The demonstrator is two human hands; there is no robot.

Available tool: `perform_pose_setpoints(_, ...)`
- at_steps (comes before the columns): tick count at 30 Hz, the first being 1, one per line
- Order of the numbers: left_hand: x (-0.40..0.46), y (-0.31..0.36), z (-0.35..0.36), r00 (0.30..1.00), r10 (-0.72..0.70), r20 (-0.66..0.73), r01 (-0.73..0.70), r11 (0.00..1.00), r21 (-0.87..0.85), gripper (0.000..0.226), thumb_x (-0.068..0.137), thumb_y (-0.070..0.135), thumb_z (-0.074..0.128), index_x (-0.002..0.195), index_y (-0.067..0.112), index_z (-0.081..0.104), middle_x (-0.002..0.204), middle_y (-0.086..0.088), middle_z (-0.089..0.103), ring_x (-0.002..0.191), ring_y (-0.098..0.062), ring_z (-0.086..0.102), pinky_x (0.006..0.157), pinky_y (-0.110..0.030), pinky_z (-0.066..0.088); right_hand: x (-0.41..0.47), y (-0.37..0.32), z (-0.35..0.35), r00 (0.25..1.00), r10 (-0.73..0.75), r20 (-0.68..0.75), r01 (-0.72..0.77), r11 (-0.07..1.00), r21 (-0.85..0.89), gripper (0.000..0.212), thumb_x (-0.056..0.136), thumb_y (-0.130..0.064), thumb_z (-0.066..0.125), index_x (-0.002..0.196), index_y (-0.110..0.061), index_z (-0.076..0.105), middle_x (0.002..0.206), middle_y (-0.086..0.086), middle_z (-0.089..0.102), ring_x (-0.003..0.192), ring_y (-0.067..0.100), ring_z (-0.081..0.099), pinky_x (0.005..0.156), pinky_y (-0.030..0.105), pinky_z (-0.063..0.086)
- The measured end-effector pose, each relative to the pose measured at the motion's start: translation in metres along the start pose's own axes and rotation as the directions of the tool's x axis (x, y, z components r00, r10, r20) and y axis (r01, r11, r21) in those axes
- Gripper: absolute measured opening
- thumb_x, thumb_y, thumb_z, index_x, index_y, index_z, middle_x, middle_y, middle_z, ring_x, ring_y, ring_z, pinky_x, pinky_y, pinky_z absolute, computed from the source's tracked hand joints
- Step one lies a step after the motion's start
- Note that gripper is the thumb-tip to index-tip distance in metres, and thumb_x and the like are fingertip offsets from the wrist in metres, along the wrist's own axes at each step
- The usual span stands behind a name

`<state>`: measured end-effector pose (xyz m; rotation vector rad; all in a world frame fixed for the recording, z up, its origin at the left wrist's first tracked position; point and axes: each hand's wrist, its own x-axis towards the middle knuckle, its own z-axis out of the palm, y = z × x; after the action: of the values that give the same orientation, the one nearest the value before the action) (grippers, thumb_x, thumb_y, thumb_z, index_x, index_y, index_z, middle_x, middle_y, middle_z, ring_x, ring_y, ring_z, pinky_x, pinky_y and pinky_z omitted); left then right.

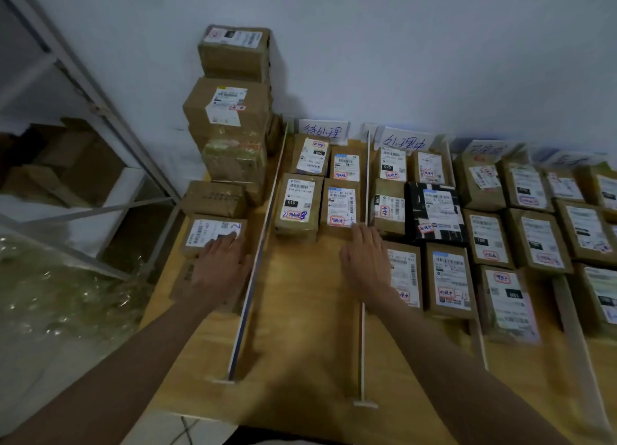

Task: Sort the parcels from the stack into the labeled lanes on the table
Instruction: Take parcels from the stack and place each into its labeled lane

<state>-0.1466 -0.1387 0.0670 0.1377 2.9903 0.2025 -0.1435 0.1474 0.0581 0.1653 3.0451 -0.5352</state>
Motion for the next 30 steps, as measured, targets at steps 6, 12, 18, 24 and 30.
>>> perform_pose_setpoints(6, -0.051, -0.05, 0.003, 0.998, -0.066, -0.013, 0.067, 0.998, 0.001, 0.036, 0.098, 0.032, 0.044, 0.128, 0.014, 0.054, 0.129, -0.007, 0.058, 0.116, -0.025, 0.056, 0.102, -0.04, 0.041, -0.04, -0.04, 0.03, 0.996, -0.063, 0.061, 0.064, 0.998, -0.024, 0.055, 0.103, -0.038, 0.038, 0.151, -0.012, 0.03, 0.155, 0.008, 0.035, 0.147, 0.026, 0.026, 0.121, 0.042, 0.025)
perform_pose_setpoints(12, -0.068, -0.097, 0.018, 0.993, -0.115, 0.02, 0.115, 0.993, -0.02, 0.045, 0.098, 0.032, 0.044, 0.139, 0.011, 0.048, 0.139, -0.008, 0.053, 0.126, -0.027, 0.05, 0.108, -0.043, 0.035, -0.06, -0.099, 0.062, 0.985, -0.121, 0.123, 0.12, 0.993, 0.018, 0.053, 0.104, -0.034, 0.038, 0.152, -0.013, 0.031, 0.155, 0.007, 0.035, 0.147, 0.024, 0.027, 0.121, 0.039, 0.023)
perform_pose_setpoints(18, -0.067, -0.134, 0.04, 0.993, 0.045, 0.109, -0.034, 0.995, -0.097, 0.047, 0.098, 0.036, 0.047, 0.142, 0.017, 0.047, 0.15, -0.001, 0.043, 0.132, -0.023, 0.046, 0.11, -0.038, 0.034, -0.067, -0.165, 0.1, 0.969, -0.152, 0.194, 0.139, 0.987, 0.078, 0.048, 0.102, -0.021, 0.042, 0.148, -0.013, 0.037, 0.153, 0.005, 0.039, 0.142, 0.022, 0.033, 0.116, 0.036, 0.029)
perform_pose_setpoints(24, -0.081, -0.162, 0.057, 0.968, 0.234, 0.087, -0.221, 0.965, -0.142, 0.051, 0.095, 0.029, 0.057, 0.142, 0.011, 0.049, 0.151, -0.01, 0.041, 0.132, -0.028, 0.047, 0.11, -0.04, 0.036, -0.072, -0.208, 0.129, 0.947, -0.101, 0.306, 0.087, 0.994, 0.058, 0.051, 0.1, -0.019, 0.047, 0.149, -0.014, 0.037, 0.16, 0.003, 0.028, 0.137, 0.026, 0.04, 0.112, 0.04, 0.036)
perform_pose_setpoints(30, -0.099, -0.205, 0.055, 0.96, 0.277, 0.051, -0.253, 0.927, -0.277, 0.042, 0.095, 0.032, 0.058, 0.133, 0.015, 0.059, 0.142, -0.003, 0.051, 0.123, -0.024, 0.053, 0.103, -0.039, 0.043, -0.094, -0.24, 0.146, 0.965, -0.007, 0.26, -0.014, 0.997, 0.077, 0.038, 0.1, -0.019, 0.05, 0.136, -0.012, 0.051, 0.149, 0.002, 0.039, 0.114, 0.029, 0.058, 0.095, 0.041, 0.049)
